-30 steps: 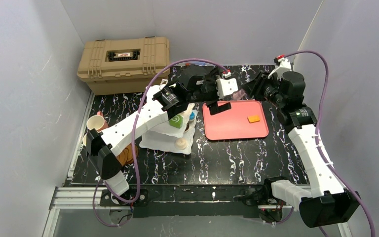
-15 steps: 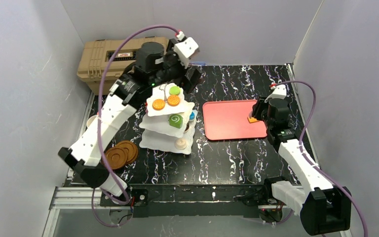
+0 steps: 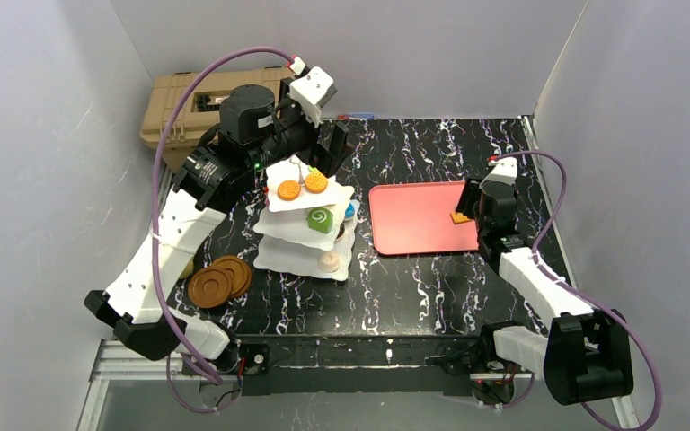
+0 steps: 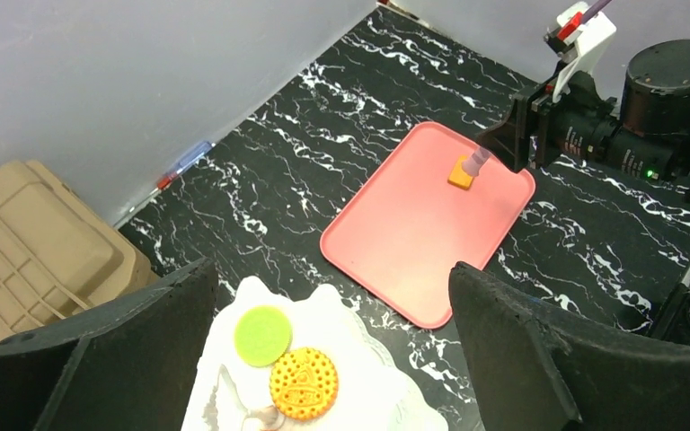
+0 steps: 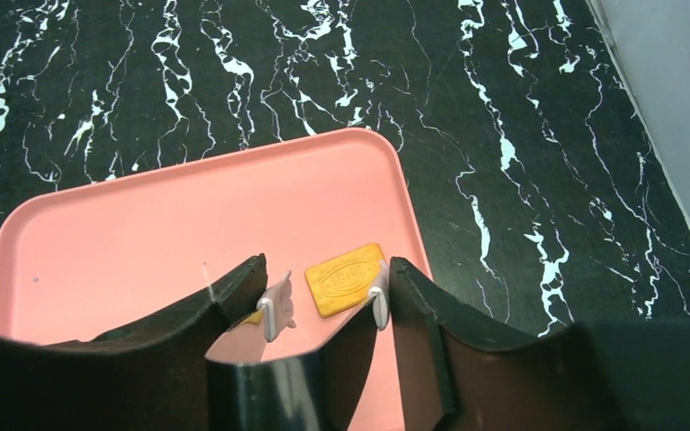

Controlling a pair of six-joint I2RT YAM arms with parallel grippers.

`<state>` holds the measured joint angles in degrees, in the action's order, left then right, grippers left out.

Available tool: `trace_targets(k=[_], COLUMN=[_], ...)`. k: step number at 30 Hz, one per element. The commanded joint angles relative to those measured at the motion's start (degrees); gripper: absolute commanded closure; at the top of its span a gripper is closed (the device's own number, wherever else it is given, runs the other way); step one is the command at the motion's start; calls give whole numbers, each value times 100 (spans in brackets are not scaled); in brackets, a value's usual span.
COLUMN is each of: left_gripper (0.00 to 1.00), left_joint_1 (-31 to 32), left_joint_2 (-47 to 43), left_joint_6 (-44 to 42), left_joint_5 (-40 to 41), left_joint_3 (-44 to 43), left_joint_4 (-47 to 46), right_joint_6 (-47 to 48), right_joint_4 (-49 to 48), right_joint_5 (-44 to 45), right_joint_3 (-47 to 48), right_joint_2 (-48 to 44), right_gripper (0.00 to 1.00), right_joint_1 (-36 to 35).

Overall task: Serve the afternoon tea
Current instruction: Pick up the desert from the tray.

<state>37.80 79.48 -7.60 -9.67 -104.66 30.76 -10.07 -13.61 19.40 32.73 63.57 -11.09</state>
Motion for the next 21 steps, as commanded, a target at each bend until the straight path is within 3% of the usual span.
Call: trace_targets(k=[1, 21], left_gripper=[1, 1], left_joint_1=[-45, -45], left_joint_2=[-2, -33], left_joint_6=[103, -61], left_joint_5=[68, 149], left_joint_3=[-21, -55], left_joint_4=[166, -9], right_joint_6=[31, 108], right_joint_4=[-442, -1717], right_joint_5=[-166, 311], right_joint_3=[14, -434], right_joint_2=[1, 834], right_gripper=[38, 35], right_joint_1=[23, 28])
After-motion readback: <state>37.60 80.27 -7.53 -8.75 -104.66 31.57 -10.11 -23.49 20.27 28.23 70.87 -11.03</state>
